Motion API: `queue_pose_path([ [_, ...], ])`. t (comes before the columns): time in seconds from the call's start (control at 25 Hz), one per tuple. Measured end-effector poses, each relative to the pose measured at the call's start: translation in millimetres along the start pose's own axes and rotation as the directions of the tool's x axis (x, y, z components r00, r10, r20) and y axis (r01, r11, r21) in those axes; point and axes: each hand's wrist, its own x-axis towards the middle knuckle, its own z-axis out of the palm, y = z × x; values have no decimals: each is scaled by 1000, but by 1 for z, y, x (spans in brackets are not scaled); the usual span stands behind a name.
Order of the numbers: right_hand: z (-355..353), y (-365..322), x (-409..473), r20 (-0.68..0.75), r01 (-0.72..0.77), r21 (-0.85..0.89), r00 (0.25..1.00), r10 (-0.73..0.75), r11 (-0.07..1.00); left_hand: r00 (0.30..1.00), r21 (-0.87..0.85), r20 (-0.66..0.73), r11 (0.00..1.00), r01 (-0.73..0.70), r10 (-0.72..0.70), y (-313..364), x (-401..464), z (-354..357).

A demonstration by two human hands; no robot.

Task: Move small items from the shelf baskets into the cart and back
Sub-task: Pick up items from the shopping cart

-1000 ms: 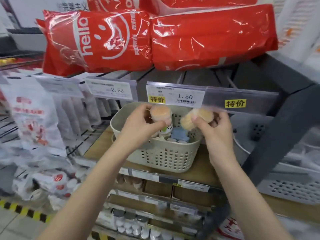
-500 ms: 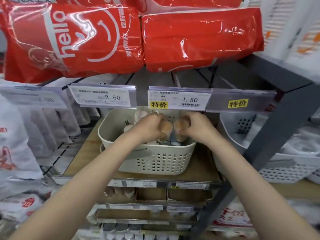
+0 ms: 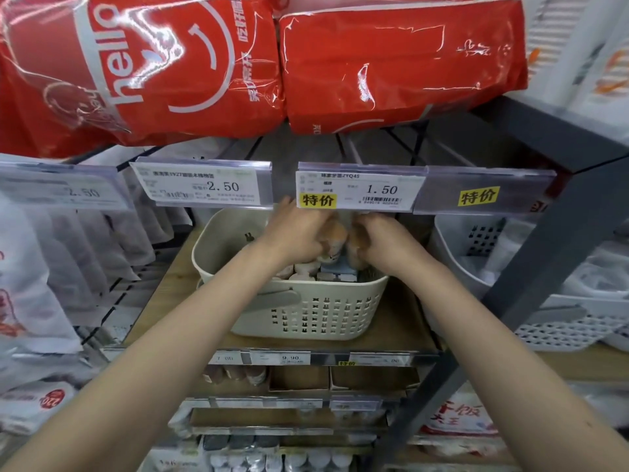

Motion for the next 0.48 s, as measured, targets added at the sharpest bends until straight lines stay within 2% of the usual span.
queue_pose_path([
  [0.12,-5,-3,-1,6,-22,-125,1000,23,992,998,-52,68,999,-9,12,-11,7,7],
  [0.24,-10,-8,-4,5,-28,-186,1000,30,982,991,55,130,998,-21,13,-11,12,14],
  [0.48,-16,-14,-11,-24,-7,-293,1000,0,956,999,237,42,971,-31,22,-2,15,16],
])
